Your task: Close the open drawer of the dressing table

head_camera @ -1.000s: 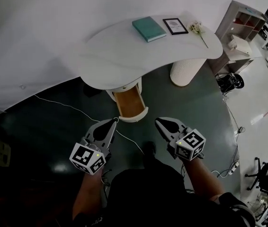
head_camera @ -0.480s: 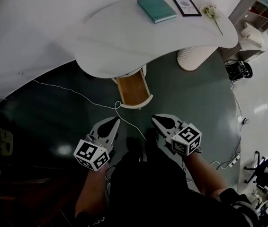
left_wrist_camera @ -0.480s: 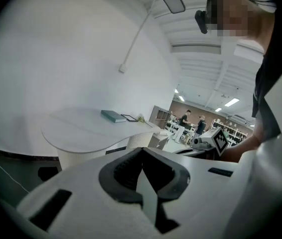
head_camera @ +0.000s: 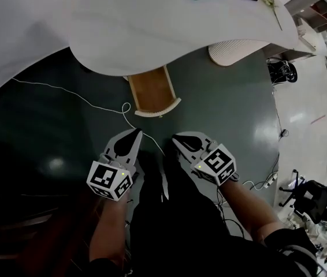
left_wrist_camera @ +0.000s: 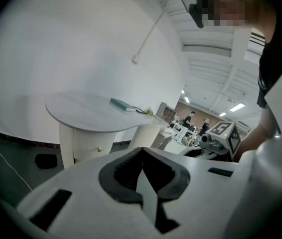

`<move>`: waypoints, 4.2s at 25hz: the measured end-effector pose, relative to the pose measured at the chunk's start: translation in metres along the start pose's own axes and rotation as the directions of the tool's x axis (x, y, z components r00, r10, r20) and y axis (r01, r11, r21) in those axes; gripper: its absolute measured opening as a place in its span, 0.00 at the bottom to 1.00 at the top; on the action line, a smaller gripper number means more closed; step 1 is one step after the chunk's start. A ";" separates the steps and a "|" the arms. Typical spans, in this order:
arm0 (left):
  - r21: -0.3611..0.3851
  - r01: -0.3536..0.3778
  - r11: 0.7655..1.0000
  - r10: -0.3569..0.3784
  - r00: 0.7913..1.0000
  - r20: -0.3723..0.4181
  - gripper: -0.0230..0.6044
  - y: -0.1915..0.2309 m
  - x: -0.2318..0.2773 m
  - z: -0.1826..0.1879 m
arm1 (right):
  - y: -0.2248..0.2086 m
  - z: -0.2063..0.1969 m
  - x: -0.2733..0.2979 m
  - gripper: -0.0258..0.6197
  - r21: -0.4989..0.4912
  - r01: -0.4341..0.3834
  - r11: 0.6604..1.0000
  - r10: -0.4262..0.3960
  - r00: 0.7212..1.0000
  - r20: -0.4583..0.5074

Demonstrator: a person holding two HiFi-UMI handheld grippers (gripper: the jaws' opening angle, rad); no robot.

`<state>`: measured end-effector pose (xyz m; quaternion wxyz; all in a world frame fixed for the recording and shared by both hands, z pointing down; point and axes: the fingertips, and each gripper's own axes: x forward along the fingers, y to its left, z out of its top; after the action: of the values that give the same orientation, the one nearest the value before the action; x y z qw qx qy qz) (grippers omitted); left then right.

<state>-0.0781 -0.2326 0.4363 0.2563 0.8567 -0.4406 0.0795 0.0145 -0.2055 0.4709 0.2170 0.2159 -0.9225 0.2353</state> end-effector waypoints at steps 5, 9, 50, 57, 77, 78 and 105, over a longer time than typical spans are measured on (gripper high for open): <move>-0.034 -0.015 0.999 0.014 0.999 -0.048 0.05 0.036 0.018 -0.058 | -0.011 -0.047 0.049 0.05 0.049 0.004 0.999 -0.001 0.998 -0.063; -0.063 -0.020 0.998 0.015 0.996 -0.089 0.05 0.062 0.030 -0.100 | -0.032 -0.090 0.089 0.05 0.095 0.028 0.995 -0.017 0.993 -0.117; -0.011 -0.032 0.999 0.030 0.987 -0.156 0.05 0.167 0.124 -0.314 | -0.191 -0.298 0.238 0.11 0.171 0.333 0.927 -0.330 0.943 -0.048; 0.027 -0.023 0.999 0.026 0.993 -0.112 0.05 0.169 0.121 -0.290 | -0.215 -0.274 0.257 0.08 0.190 0.312 0.931 -0.305 0.950 -0.067; 0.098 -0.081 0.992 0.089 0.992 -0.085 0.05 0.214 0.135 -0.235 | -0.283 -0.192 0.323 0.08 0.136 0.278 0.951 -0.267 0.959 -0.094; 0.101 -0.080 0.992 0.089 0.993 -0.082 0.05 0.215 0.138 -0.232 | -0.285 -0.188 0.326 0.08 0.133 0.272 0.953 -0.262 0.961 -0.094; 0.070 -0.131 0.989 0.136 0.989 -0.062 0.05 0.181 0.088 -0.193 | -0.256 -0.158 0.295 0.07 0.087 0.255 0.963 -0.247 0.965 -0.090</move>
<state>-0.1522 -0.2837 0.7001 0.2367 0.8301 -0.4854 0.1393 -0.0496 -0.4135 0.8317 0.2701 0.3321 -0.8657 0.2593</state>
